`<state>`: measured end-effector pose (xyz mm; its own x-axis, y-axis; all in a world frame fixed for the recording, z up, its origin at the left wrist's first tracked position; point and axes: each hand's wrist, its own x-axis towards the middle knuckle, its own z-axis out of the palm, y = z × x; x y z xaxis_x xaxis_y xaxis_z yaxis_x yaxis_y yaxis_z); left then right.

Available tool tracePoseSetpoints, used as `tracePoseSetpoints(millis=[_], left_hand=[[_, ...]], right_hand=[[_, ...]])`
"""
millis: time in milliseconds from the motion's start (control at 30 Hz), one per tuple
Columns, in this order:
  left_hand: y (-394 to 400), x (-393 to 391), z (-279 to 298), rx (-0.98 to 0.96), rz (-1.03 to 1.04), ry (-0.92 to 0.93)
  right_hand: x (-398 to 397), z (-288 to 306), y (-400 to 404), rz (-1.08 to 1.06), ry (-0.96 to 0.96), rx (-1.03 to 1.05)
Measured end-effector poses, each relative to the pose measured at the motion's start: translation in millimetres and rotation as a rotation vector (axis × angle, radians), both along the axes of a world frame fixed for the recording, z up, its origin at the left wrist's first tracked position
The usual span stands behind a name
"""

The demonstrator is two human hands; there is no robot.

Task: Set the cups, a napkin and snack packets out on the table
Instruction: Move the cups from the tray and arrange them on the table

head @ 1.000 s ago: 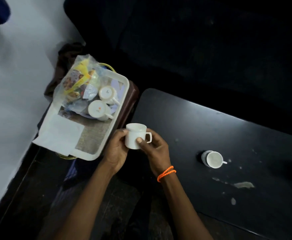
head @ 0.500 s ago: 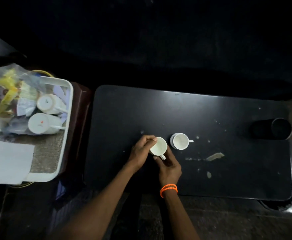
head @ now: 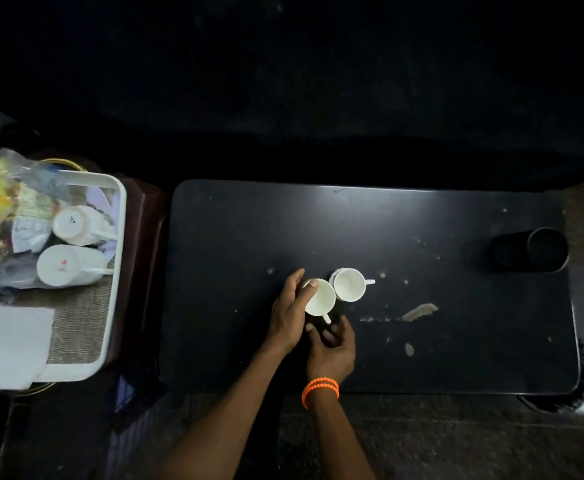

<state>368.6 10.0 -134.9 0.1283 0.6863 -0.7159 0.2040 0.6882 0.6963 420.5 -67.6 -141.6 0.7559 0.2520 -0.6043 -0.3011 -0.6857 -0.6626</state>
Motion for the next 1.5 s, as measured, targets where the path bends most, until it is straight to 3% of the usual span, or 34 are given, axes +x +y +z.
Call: tracePoseSetpoints(millis=[100,167,300,467,600,667,767,967,1067,1233,1300,1400,1500], left_hand=[[8.0,-18.9,5.9,0.022,0.179,0.019],[16.7,-42.9,12.6,0.064,0.307,0.017],[39.1,-111.2,38.1,0.179,0.611,0.134],[62.3,-203.8,64.5,0.336,0.991,0.564],[75.4,-268.2,67.7,0.204,1.088,0.713],[81.2,-292.3,62.3,0.103,1.046,0.614],[88.2,-309.7,62.3,-0.049,1.132,0.268],[73.4,-310.0,74.5,-0.030,1.267,-0.004],[63.2,-290.6,75.4,0.056,1.234,-0.194],[58.7,-239.8,61.3,0.031,0.884,-0.438],[59.5,-215.9,49.7,-0.001,0.746,-0.385],[60.3,-175.0,32.6,0.043,0.537,-0.213],[56.4,-131.0,19.0,0.092,0.384,-0.039]], right_hand=[[-26.9,4.1,7.0,-0.022,0.080,-0.129],[-50.3,9.9,18.8,0.090,0.148,-0.107],[-102.4,28.5,58.2,0.483,0.197,0.049],[-171.2,56.2,120.4,0.981,0.127,0.301],[-225.4,65.9,156.4,1.325,0.043,0.431],[-246.2,65.7,168.8,1.463,0.065,0.373],[-261.1,60.4,176.9,1.574,0.071,0.298],[-241.7,63.7,169.7,1.255,0.330,0.377],[-213.0,69.2,170.2,1.081,0.392,0.439],[-128.1,71.9,187.0,1.082,0.618,0.342],[-84.3,70.6,194.0,1.206,0.631,0.256],[-27.0,65.2,198.5,1.393,0.486,0.158],[6.8,56.7,195.3,1.422,0.327,0.114]])
